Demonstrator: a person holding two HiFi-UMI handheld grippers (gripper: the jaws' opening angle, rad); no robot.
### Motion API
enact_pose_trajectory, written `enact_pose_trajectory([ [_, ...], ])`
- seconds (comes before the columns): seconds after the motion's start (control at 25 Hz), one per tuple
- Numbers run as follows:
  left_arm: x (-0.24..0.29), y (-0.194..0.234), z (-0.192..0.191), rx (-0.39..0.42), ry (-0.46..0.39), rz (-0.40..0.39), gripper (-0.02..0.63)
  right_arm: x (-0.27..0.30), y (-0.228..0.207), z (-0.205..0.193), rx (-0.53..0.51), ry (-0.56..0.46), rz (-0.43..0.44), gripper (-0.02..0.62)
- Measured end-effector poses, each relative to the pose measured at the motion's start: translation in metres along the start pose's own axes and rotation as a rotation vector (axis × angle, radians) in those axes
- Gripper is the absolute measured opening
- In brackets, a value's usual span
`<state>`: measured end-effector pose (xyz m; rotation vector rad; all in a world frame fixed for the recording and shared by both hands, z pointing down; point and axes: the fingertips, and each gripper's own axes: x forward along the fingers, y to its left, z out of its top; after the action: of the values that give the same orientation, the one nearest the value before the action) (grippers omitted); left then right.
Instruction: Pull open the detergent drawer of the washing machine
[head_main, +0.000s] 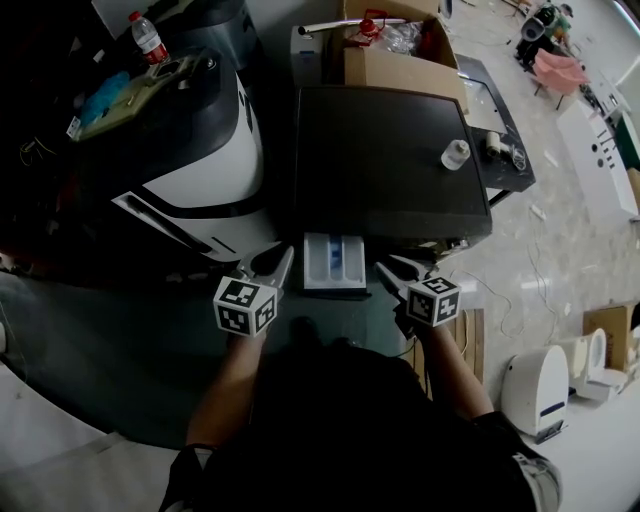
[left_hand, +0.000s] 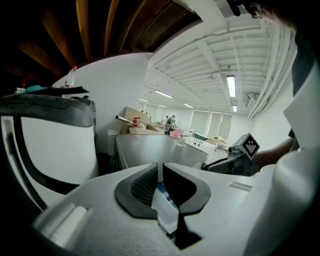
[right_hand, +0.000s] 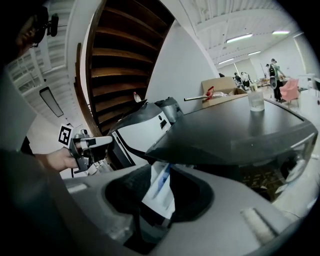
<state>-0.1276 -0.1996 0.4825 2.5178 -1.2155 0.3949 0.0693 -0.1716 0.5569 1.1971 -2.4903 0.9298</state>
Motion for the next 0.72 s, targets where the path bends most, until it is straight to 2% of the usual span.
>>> enact_pose_trajectory([
  [0.32, 0.0, 0.029, 0.053, 0.041, -0.096, 0.001, 0.02, 0.02, 0.044, 0.057, -0.092, -0.076, 0.044, 0.115],
  [0.6, -0.003, 0.048, 0.084, 0.031, -0.153, -0.018, 0.011, 0.03, 0.069, 0.1, -0.136, -0.13, 0.02, 0.078],
  [0.72, 0.0, 0.05, 0.096, 0.049, -0.175, -0.028, 0.011, 0.032, 0.071, 0.127, -0.163, -0.182, 0.017, 0.039],
])
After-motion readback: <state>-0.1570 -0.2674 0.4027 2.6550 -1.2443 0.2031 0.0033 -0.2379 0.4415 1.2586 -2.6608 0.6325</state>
